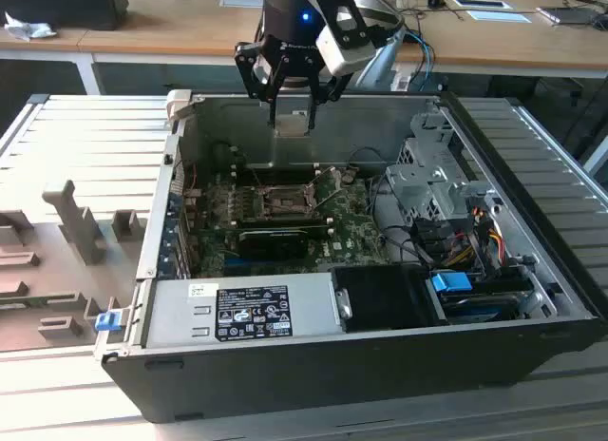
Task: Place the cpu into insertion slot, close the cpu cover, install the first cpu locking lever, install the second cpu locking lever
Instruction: 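Place the cpu into insertion slot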
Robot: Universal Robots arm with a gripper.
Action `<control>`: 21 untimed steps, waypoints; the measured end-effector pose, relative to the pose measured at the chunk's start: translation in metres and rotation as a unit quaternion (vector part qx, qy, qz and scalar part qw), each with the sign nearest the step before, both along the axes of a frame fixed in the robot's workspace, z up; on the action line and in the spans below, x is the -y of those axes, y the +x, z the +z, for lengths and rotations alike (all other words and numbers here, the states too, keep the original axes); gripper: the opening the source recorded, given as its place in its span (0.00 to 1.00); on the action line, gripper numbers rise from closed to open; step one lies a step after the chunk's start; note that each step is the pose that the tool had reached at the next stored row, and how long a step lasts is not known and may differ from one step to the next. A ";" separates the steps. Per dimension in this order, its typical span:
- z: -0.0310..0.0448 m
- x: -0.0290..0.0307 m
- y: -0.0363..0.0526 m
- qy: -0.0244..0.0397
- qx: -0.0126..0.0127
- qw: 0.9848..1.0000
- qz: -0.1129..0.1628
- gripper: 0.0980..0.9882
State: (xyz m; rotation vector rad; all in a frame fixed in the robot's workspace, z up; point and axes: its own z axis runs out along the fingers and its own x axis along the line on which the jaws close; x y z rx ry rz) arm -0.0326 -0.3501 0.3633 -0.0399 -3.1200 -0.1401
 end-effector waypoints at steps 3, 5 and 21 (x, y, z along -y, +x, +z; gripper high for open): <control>-0.0001 0.0000 0.0000 0.000 0.000 1.000 -0.013 0.48; -0.0002 0.0000 0.0000 0.000 0.000 1.000 -0.028 0.48; -0.0083 0.0000 -0.0014 0.000 0.000 0.994 -0.113 0.48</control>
